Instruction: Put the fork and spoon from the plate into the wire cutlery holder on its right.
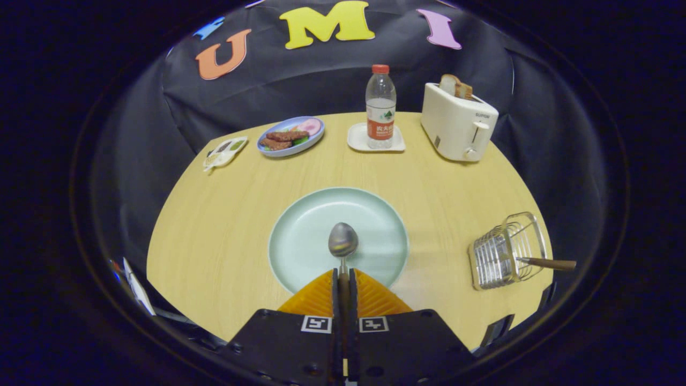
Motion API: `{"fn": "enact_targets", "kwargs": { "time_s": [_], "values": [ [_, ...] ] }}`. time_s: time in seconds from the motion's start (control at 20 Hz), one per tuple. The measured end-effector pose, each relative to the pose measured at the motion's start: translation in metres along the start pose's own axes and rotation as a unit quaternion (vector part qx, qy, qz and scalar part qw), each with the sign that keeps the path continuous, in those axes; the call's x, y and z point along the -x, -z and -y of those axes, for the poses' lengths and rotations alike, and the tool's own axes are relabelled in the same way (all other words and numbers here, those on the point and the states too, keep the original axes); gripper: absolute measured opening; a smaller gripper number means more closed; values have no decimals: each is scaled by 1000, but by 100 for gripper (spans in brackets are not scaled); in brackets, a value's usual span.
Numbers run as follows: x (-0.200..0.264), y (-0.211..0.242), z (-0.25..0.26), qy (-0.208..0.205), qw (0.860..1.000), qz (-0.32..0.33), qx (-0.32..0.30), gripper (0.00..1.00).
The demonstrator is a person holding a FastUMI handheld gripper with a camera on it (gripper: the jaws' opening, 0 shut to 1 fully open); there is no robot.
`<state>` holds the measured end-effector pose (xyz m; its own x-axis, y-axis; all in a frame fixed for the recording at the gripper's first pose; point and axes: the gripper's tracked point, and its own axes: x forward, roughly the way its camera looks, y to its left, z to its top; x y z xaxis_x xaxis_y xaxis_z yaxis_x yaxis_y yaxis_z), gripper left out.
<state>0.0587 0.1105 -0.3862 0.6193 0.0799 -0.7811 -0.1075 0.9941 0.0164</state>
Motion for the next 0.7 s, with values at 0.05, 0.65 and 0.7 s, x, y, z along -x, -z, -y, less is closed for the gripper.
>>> {"fn": "enact_targets", "kwargs": {
  "time_s": [0.05, 0.65, 0.7],
  "values": [
    [6, -3, 9, 2, 1000, 4, -1, 4],
    [65, -19, 117, 27, 998, 51, 0, 4],
    [69, -18, 125, 30, 998, 55, 0, 4]
  ]
}}
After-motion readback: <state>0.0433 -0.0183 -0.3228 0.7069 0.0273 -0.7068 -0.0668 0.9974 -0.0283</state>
